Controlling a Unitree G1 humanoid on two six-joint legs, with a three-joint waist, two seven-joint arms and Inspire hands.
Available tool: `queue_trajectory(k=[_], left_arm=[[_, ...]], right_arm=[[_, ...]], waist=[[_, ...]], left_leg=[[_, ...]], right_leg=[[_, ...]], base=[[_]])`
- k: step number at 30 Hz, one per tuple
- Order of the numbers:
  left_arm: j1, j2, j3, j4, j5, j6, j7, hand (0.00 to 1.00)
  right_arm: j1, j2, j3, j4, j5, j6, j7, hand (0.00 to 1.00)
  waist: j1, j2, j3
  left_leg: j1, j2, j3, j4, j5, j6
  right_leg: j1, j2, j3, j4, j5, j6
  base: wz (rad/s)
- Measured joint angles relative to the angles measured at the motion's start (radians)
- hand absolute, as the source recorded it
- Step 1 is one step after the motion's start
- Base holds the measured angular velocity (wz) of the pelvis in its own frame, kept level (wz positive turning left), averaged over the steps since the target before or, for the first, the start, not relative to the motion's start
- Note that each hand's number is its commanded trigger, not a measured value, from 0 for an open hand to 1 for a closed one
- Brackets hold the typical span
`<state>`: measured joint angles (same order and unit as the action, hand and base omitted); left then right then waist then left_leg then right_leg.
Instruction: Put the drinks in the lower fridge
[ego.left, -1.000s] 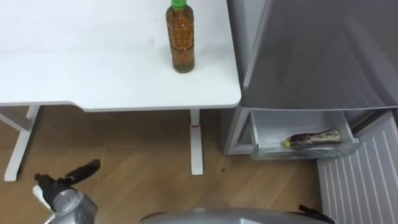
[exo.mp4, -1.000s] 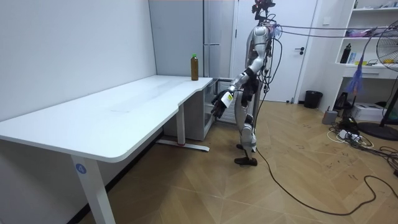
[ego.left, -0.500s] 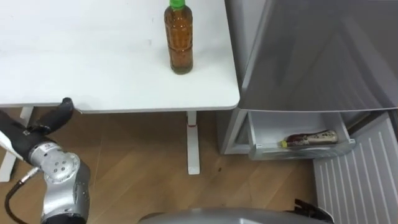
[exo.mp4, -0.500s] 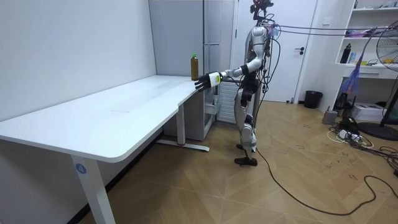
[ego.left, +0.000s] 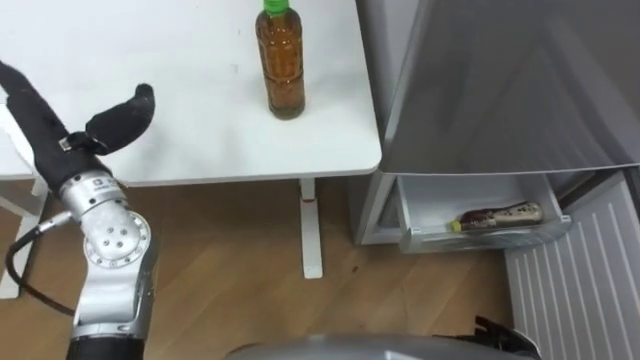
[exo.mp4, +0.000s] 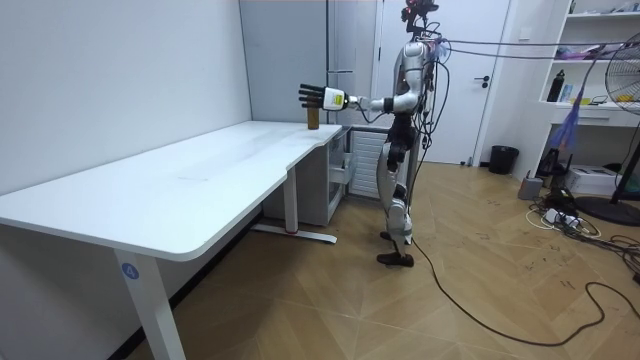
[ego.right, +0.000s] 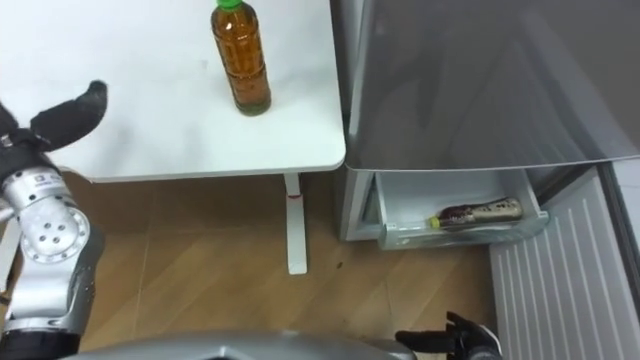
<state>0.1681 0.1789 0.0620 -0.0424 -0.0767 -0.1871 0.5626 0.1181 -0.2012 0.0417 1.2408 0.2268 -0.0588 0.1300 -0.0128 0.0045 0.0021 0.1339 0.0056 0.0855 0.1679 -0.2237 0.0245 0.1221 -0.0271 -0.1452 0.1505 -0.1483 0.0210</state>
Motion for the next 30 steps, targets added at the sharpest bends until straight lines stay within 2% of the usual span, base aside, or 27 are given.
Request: queue_trajectory(k=[1, 9, 14, 18, 23, 30], left_arm=[[-0.001, 0.0, -0.001, 0.0, 0.0, 0.0, -0.02, 0.0], [-0.002, 0.0, -0.033, 0.006, -0.001, 0.002, -0.147, 0.0], [-0.002, 0.0, -0.033, 0.006, -0.013, 0.028, -0.196, 0.0], [-0.002, 0.0, -0.033, 0.006, -0.069, 0.039, -0.237, 0.0], [-0.053, 0.0, -0.033, 0.058, -0.129, 0.046, -0.258, 0.0], [-0.109, 0.0, -0.033, 0.109, -0.217, 0.077, -0.32, 0.0]], right_arm=[[-0.003, 0.0, -0.004, 0.0, 0.0, -0.005, 0.005, 0.0], [-0.004, 0.003, -0.005, 0.003, 0.001, -0.011, 0.016, 0.0], [-0.005, 0.003, -0.018, 0.003, -0.002, -0.005, 0.021, 0.0], [-0.007, 0.005, -0.032, 0.003, -0.003, -0.004, 0.027, 0.0], [-0.008, 0.006, -0.035, 0.003, -0.004, -0.005, 0.035, 0.0], [-0.003, 0.007, -0.047, 0.003, -0.005, -0.004, 0.029, 0.0]], waist=[[-0.01, 0.0, 0.0002], [-0.02, -0.006, 0.0066], [-0.028, -0.005, 0.0063], [-0.043, -0.001, 0.0062], [-0.064, 0.0, 0.0076], [-0.075, 0.002, 0.0088]], left_leg=[[0.001, 0.0, 0.0, 0.0, 0.0, 0.0], [0.01, 0.001, 0.01, -0.002, 0.0, 0.0], [0.009, 0.001, 0.009, -0.003, 0.0, 0.0], [0.01, 0.001, 0.01, -0.005, 0.0, 0.0], [0.009, 0.001, 0.011, -0.005, 0.0, 0.0], [0.009, 0.004, 0.021, -0.005, 0.0, 0.0]], right_leg=[[0.0, 0.0, 0.003, 0.0, 0.0, 0.0], [0.004, 0.001, 0.008, 0.0, 0.001, -0.001], [0.001, 0.002, 0.006, 0.0, 0.001, -0.001], [0.0, 0.002, 0.009, 0.0, 0.001, -0.001], [-0.001, 0.003, 0.017, 0.0, 0.001, -0.001], [-0.006, 0.009, 0.04, 0.001, 0.002, -0.003]], base=[[-0.05], [-0.04], [0.0], [-0.01], [-0.01], [-0.05]])
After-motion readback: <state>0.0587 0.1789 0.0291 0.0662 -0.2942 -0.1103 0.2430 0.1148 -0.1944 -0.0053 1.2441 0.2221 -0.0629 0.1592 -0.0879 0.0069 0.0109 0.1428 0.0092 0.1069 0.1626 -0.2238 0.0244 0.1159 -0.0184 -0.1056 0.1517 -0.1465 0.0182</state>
